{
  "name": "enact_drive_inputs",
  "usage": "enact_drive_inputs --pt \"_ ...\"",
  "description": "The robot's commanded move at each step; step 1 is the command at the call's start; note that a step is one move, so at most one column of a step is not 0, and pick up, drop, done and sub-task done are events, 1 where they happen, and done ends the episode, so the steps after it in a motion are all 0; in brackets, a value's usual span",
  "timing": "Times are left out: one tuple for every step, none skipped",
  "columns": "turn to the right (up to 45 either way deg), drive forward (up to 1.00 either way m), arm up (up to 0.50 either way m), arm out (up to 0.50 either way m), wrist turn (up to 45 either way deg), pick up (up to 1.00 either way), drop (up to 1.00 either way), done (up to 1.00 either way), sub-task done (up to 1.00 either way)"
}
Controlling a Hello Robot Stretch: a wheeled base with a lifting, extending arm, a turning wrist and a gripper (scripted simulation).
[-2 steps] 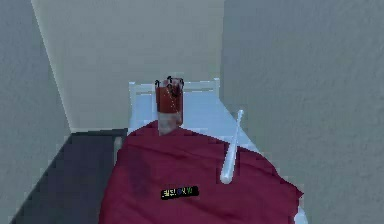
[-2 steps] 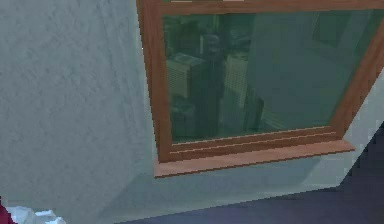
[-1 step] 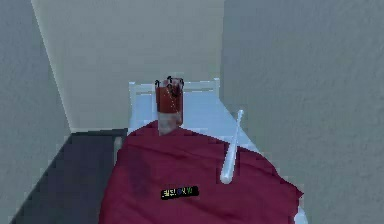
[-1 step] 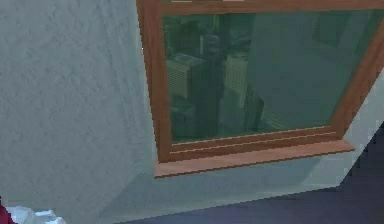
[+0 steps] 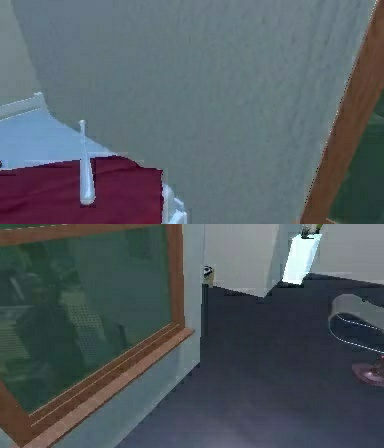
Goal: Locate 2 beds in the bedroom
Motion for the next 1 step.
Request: enact_drive_inputs --pt "45.0 0.00 0.00 0.00 0.0 0.00 0.00 0.00 0.00"
